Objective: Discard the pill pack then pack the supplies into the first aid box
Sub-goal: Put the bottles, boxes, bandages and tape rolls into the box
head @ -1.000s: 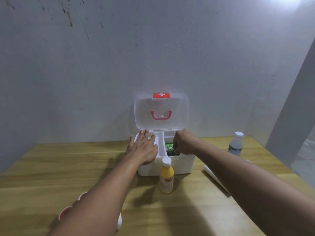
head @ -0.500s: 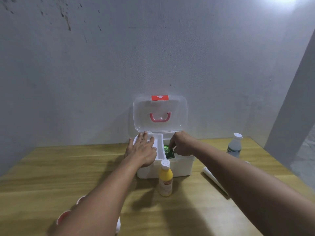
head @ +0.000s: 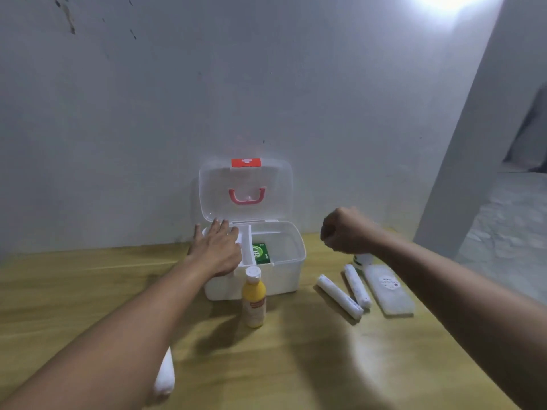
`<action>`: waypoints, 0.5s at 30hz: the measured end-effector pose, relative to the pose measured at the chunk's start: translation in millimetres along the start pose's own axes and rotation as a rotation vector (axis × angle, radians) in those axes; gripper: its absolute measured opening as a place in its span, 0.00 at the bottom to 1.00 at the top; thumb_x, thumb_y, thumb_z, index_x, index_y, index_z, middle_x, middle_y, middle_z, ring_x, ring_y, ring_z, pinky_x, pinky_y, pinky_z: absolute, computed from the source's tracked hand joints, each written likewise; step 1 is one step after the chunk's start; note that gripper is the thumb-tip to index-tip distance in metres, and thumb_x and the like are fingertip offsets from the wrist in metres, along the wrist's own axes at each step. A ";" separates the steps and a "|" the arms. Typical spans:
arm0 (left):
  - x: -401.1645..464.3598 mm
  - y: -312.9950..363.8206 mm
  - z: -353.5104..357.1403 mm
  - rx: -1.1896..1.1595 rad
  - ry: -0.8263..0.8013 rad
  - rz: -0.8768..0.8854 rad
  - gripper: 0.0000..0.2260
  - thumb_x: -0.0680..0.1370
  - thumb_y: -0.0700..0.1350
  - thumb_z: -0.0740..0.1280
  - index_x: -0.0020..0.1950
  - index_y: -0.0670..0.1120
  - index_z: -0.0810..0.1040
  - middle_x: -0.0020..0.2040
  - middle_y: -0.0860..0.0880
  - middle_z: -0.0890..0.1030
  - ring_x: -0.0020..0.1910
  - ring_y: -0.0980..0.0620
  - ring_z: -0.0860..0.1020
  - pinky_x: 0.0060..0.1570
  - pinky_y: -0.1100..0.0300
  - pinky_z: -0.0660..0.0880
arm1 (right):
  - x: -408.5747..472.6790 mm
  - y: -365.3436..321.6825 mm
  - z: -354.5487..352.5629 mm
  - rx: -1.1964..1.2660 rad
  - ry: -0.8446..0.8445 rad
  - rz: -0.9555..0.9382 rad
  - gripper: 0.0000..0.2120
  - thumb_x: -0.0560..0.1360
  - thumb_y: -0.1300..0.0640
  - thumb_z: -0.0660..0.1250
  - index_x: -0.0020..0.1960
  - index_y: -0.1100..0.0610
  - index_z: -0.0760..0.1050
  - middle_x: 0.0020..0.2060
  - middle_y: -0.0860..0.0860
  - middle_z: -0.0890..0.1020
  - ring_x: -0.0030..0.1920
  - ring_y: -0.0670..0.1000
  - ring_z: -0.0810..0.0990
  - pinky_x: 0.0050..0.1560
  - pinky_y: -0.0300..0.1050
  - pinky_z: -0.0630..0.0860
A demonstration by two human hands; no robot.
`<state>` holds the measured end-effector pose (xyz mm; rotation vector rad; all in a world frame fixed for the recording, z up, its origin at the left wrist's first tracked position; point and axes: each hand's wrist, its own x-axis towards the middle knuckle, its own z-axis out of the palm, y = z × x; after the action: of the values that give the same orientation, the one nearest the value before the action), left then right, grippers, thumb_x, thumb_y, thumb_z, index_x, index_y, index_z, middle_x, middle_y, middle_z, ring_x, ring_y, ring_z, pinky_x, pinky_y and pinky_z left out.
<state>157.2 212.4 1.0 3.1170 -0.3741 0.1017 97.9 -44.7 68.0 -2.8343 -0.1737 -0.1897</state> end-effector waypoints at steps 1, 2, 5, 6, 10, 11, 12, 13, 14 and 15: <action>2.2 1.4 -1.9 -0.015 0.029 0.022 0.25 0.81 0.51 0.47 0.78 0.47 0.51 0.80 0.45 0.48 0.78 0.46 0.45 0.73 0.39 0.42 | -7.9 8.6 -1.0 -0.086 -0.074 0.049 0.09 0.68 0.66 0.64 0.41 0.58 0.83 0.37 0.54 0.85 0.38 0.53 0.83 0.38 0.43 0.79; 4.5 3.0 -3.5 -0.050 0.048 0.034 0.25 0.81 0.52 0.47 0.78 0.47 0.52 0.80 0.45 0.49 0.78 0.47 0.47 0.74 0.40 0.44 | -15.3 16.2 -0.8 -0.180 -0.138 0.102 0.08 0.68 0.63 0.65 0.41 0.58 0.83 0.35 0.53 0.84 0.35 0.52 0.82 0.33 0.41 0.76; 8.5 6.7 -1.8 -0.175 0.040 0.021 0.29 0.80 0.60 0.46 0.78 0.48 0.52 0.80 0.47 0.50 0.78 0.48 0.48 0.74 0.41 0.44 | -32.8 36.7 7.2 -0.366 -0.222 0.253 0.09 0.69 0.54 0.69 0.37 0.59 0.76 0.29 0.52 0.77 0.27 0.50 0.73 0.26 0.41 0.71; 8.8 7.2 0.7 -0.191 0.023 0.013 0.30 0.79 0.63 0.46 0.78 0.50 0.52 0.80 0.47 0.49 0.78 0.48 0.47 0.73 0.41 0.43 | -38.1 43.1 11.5 -0.381 -0.246 0.311 0.12 0.69 0.52 0.70 0.34 0.58 0.72 0.29 0.51 0.75 0.27 0.49 0.72 0.26 0.41 0.70; 11.1 6.7 8.2 -0.165 -0.005 0.013 0.31 0.78 0.66 0.46 0.78 0.54 0.50 0.80 0.49 0.46 0.78 0.49 0.44 0.73 0.40 0.42 | -57.7 61.0 24.0 -0.355 -0.339 0.475 0.17 0.67 0.48 0.74 0.34 0.58 0.70 0.29 0.50 0.73 0.31 0.50 0.75 0.28 0.42 0.71; 11.4 6.2 8.4 -0.172 -0.002 0.014 0.31 0.78 0.65 0.47 0.78 0.55 0.50 0.80 0.49 0.46 0.78 0.49 0.44 0.73 0.40 0.41 | -60.6 64.4 25.5 -0.286 -0.339 0.520 0.17 0.66 0.50 0.75 0.34 0.60 0.70 0.30 0.51 0.74 0.30 0.51 0.76 0.26 0.44 0.73; 11.7 6.0 8.4 -0.178 -0.002 0.013 0.30 0.78 0.65 0.47 0.78 0.56 0.50 0.80 0.49 0.46 0.78 0.49 0.44 0.73 0.40 0.41 | -62.8 67.3 25.7 -0.205 -0.330 0.556 0.17 0.65 0.53 0.77 0.34 0.61 0.70 0.33 0.54 0.75 0.28 0.53 0.76 0.24 0.46 0.76; 11.6 6.0 8.9 -0.181 -0.006 0.013 0.29 0.78 0.64 0.48 0.77 0.56 0.50 0.80 0.49 0.46 0.78 0.49 0.44 0.73 0.40 0.40 | -64.3 69.7 24.6 -0.145 -0.321 0.580 0.16 0.63 0.56 0.78 0.35 0.61 0.71 0.35 0.56 0.75 0.29 0.56 0.78 0.25 0.50 0.79; 11.7 6.3 9.5 -0.180 -0.011 0.014 0.29 0.78 0.64 0.47 0.77 0.57 0.50 0.80 0.49 0.45 0.78 0.49 0.43 0.73 0.40 0.39 | -66.2 69.9 21.7 -0.115 -0.314 0.588 0.16 0.62 0.58 0.78 0.36 0.62 0.71 0.38 0.58 0.76 0.31 0.59 0.79 0.26 0.52 0.81; 11.6 6.4 10.0 -0.178 -0.014 0.016 0.28 0.78 0.64 0.47 0.77 0.57 0.50 0.80 0.49 0.45 0.78 0.49 0.43 0.73 0.40 0.39 | -67.1 69.9 17.9 -0.115 -0.312 0.584 0.16 0.62 0.59 0.78 0.37 0.62 0.71 0.39 0.58 0.76 0.32 0.60 0.80 0.27 0.52 0.81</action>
<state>167.6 203.3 -8.4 2.9413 -0.3849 0.0435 43.6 -112.5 21.4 -2.8664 0.6126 0.3777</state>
